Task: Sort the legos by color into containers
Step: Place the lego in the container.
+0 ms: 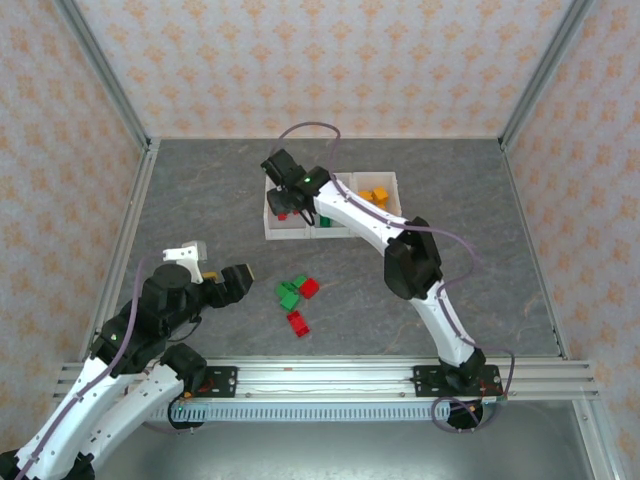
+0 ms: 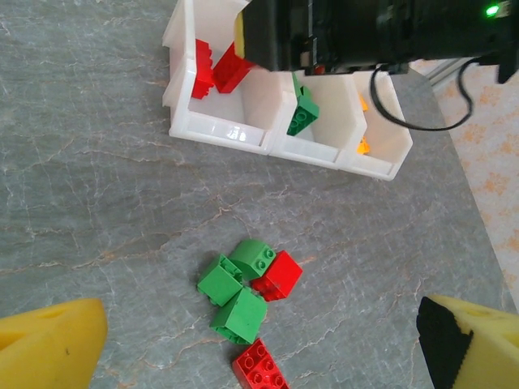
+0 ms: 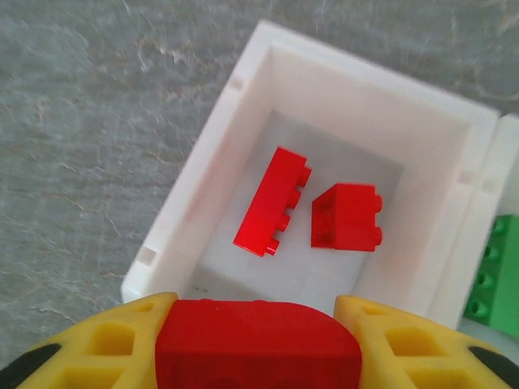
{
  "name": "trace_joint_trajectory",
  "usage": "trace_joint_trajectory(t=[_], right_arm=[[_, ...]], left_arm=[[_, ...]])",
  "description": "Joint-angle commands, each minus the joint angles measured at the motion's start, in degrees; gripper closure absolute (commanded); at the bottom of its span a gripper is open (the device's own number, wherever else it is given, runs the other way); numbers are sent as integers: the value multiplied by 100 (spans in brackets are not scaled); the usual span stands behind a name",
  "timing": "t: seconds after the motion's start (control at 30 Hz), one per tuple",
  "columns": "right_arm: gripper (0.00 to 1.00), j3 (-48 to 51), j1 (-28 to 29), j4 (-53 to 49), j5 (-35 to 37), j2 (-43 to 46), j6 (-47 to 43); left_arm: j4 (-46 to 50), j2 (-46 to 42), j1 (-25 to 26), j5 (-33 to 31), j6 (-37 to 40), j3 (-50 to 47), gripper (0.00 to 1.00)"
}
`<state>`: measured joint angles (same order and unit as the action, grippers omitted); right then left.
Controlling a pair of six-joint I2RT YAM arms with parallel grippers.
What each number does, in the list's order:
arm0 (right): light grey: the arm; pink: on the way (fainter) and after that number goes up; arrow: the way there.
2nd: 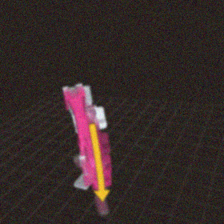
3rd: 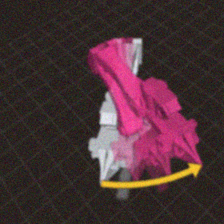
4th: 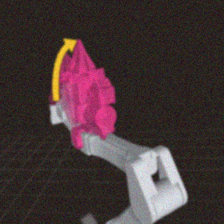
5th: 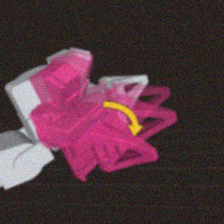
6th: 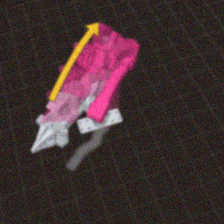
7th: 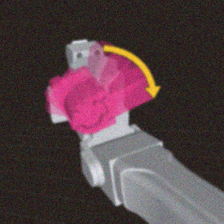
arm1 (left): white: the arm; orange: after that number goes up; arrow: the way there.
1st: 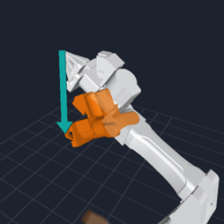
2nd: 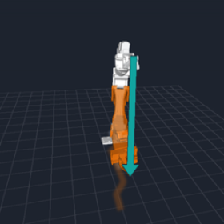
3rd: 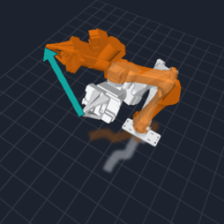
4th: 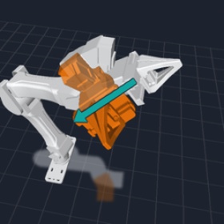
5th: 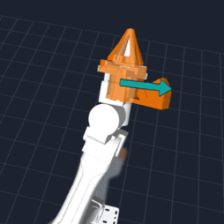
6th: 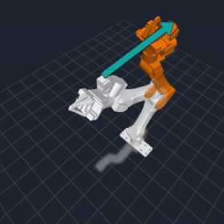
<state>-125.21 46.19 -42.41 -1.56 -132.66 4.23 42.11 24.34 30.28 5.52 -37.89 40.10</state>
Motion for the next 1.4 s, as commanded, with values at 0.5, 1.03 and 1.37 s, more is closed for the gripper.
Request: trace_joint_trajectory(t=[0.5, 1.03, 1.37], right_arm=[[67, -12, -54, -59, 36, -792, 69], [35, -232, -48, -272, 346, -853, 146], [35, -313, -40, -353, 420, -513, 172]], left_arm=[[-89, -236, 4, 89, 114, -194, 1], [-80, -269, 3, 56, 105, -194, 1], [-80, -240, 4, 37, 75, -181, 1]])
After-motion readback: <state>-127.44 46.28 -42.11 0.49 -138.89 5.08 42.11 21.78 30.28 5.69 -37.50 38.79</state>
